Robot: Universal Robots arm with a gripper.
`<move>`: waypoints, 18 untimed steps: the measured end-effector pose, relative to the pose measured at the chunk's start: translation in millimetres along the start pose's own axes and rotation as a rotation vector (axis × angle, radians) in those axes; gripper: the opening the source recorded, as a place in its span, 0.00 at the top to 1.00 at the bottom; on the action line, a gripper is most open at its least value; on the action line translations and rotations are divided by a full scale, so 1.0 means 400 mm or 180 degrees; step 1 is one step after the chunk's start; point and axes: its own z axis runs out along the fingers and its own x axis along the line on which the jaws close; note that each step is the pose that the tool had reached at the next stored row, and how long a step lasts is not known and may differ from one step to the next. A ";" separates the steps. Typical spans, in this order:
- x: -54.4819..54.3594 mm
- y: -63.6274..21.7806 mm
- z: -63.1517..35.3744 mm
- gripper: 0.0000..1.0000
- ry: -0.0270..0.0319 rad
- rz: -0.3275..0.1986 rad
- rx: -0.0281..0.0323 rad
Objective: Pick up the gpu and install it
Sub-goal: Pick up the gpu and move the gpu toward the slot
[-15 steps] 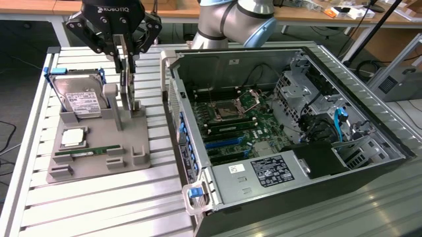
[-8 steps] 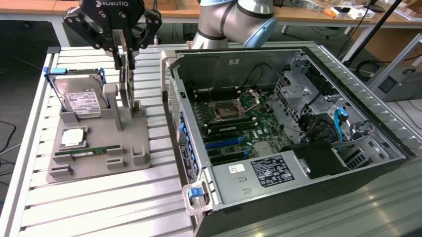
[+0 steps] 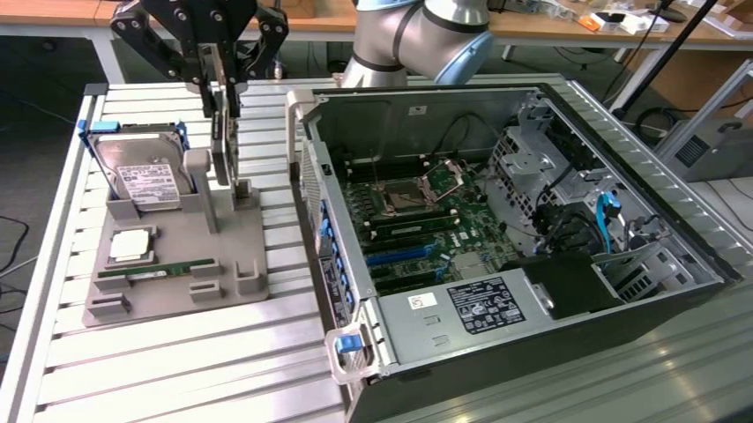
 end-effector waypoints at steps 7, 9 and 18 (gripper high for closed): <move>-0.001 -0.004 -0.001 0.73 0.0001 0.0000 0.0001; -0.005 -0.009 0.000 0.73 0.0001 0.0000 0.0000; -0.033 -0.022 0.000 0.73 0.0001 0.0000 0.0001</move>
